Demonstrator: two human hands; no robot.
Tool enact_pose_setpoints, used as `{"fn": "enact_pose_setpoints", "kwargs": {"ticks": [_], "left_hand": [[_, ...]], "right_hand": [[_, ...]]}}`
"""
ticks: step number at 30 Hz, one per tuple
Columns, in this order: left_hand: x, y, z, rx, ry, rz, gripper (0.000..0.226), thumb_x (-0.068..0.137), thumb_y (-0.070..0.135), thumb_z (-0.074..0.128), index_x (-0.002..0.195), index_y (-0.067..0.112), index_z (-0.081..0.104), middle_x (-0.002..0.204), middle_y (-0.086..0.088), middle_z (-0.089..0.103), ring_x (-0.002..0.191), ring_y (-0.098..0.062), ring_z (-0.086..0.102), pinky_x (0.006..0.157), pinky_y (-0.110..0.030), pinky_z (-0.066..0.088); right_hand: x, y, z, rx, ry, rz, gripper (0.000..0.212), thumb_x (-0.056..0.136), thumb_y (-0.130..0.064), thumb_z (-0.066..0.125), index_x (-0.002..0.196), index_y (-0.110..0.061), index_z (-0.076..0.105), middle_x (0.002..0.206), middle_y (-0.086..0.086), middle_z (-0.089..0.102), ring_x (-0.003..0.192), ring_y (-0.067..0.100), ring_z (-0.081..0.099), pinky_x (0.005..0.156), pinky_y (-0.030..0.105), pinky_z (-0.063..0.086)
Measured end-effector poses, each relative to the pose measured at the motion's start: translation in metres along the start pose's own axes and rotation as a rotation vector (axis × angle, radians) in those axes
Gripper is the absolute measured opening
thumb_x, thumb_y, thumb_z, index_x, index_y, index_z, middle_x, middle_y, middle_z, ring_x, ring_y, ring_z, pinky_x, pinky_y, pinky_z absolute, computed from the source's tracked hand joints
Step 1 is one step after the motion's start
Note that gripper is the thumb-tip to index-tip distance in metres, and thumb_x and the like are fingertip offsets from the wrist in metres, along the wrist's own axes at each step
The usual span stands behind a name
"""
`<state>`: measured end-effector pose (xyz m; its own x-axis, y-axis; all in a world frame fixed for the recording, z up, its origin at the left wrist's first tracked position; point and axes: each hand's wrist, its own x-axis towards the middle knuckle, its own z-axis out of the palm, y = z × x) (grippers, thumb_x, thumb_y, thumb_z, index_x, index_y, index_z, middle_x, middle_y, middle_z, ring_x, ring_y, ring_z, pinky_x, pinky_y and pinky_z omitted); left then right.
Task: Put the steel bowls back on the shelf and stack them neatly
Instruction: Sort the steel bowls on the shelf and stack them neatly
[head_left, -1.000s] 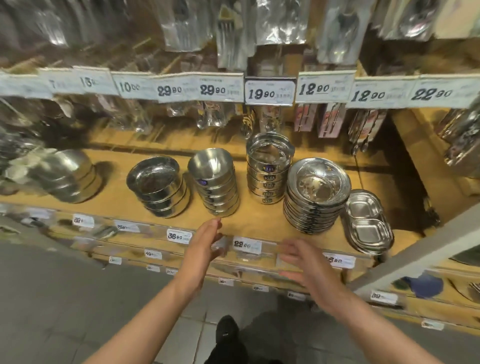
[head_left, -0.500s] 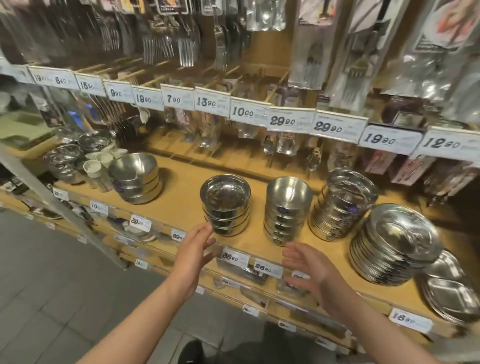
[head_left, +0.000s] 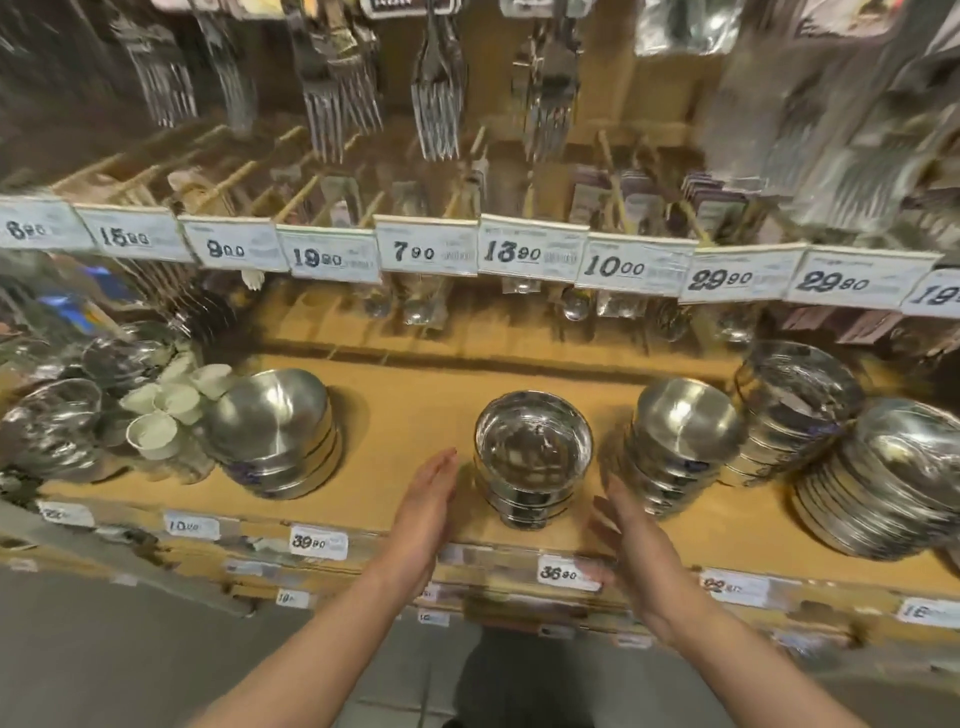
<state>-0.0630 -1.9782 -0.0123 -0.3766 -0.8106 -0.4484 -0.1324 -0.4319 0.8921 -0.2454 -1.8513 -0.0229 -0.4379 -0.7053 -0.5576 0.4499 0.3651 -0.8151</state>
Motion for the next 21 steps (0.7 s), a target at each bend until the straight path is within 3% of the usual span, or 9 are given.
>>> {"fn": "enact_pose_setpoints", "kwargs": {"ticks": [3,6,8,10,13,16,17,19,21], "left_hand": [[0.012,0.004,0.011,-0.006,-0.088,0.010,0.046,0.104,0.046,0.044,0.147,0.028,0.047,0.140,0.010,0.053,0.117,-0.003,0.057,0.112,-0.045,0.041],[0.023,-0.001,0.017,-0.030,-0.155,0.027,0.029,0.107,0.042,0.041,0.127,0.033,0.060,0.119,0.017,0.071,0.093,0.011,0.067,0.085,-0.027,0.053],[0.030,-0.005,0.018,-0.052,-0.173,0.037,0.028,0.108,0.039,0.039,0.122,0.033,0.062,0.108,0.022,0.074,0.095,0.009,0.068,0.076,-0.019,0.056],[0.037,-0.007,0.017,-0.084,-0.175,0.018,0.032,0.108,0.039,0.038,0.126,0.028,0.062,0.112,0.013,0.075,0.101,0.000,0.070,0.074,-0.017,0.057],[0.044,-0.006,0.015,-0.094,-0.155,-0.038,0.036,0.107,0.045,0.037,0.125,0.028,0.064,0.119,0.001,0.074,0.102,-0.008,0.072,0.076,-0.022,0.058],[0.048,-0.004,0.018,-0.077,-0.157,-0.111,0.041,0.105,0.054,0.034,0.115,0.033,0.068,0.096,0.011,0.078,0.074,0.003,0.070,0.056,-0.013,0.051],[0.049,-0.005,0.020,-0.081,-0.160,-0.131,0.044,0.105,0.055,0.032,0.117,0.031,0.067,0.095,0.011,0.078,0.072,0.004,0.070,0.055,-0.012,0.051],[0.051,-0.005,0.020,-0.076,-0.153,-0.162,0.048,0.105,0.057,0.030,0.123,0.029,0.066,0.103,0.009,0.078,0.084,0.001,0.073,0.064,-0.013,0.054],[0.052,-0.006,0.019,-0.087,-0.147,-0.180,0.048,0.105,0.057,0.029,0.123,0.033,0.067,0.111,0.007,0.077,0.098,-0.005,0.073,0.077,-0.018,0.056]], "right_hand": [[0.010,-0.004,0.010,0.022,0.046,0.005,0.056,0.104,-0.051,0.042,0.158,-0.042,0.027,0.161,-0.004,0.036,0.142,0.022,0.042,0.091,0.045,0.056],[0.021,-0.003,0.017,0.028,0.040,-0.007,0.052,0.104,-0.053,0.039,0.155,-0.045,0.031,0.158,-0.009,0.041,0.144,0.018,0.040,0.103,0.052,0.049],[0.028,-0.001,0.021,0.024,-0.006,-0.041,0.044,0.105,-0.055,0.036,0.148,-0.048,0.042,0.144,-0.020,0.055,0.136,0.010,0.047,0.106,0.053,0.046],[0.036,0.001,0.025,0.056,-0.024,-0.052,0.040,0.105,-0.056,0.034,0.138,-0.046,0.054,0.128,-0.021,0.068,0.124,0.006,0.059,0.107,0.051,0.047],[0.049,0.003,0.030,0.090,-0.014,-0.061,0.045,0.104,-0.057,0.032,0.135,-0.037,0.057,0.125,-0.014,0.071,0.118,0.010,0.064,0.096,0.043,0.054],[0.058,0.009,0.029,0.139,0.002,-0.060,0.054,0.102,-0.064,0.028,0.145,-0.039,0.050,0.138,-0.014,0.063,0.128,0.012,0.056,0.088,0.038,0.051],[0.061,0.011,0.028,0.160,0.001,-0.062,0.055,0.101,-0.065,0.028,0.145,-0.040,0.050,0.138,-0.015,0.062,0.128,0.011,0.056,0.088,0.039,0.051],[0.068,0.015,0.024,0.163,-0.023,-0.077,0.056,0.095,-0.068,0.032,0.138,-0.042,0.055,0.132,-0.016,0.067,0.123,0.010,0.061,0.083,0.042,0.054],[0.073,0.016,0.021,0.144,-0.055,-0.099,0.047,0.096,-0.066,0.035,0.129,-0.045,0.061,0.123,-0.015,0.071,0.107,0.012,0.071,0.064,0.038,0.060]]}}
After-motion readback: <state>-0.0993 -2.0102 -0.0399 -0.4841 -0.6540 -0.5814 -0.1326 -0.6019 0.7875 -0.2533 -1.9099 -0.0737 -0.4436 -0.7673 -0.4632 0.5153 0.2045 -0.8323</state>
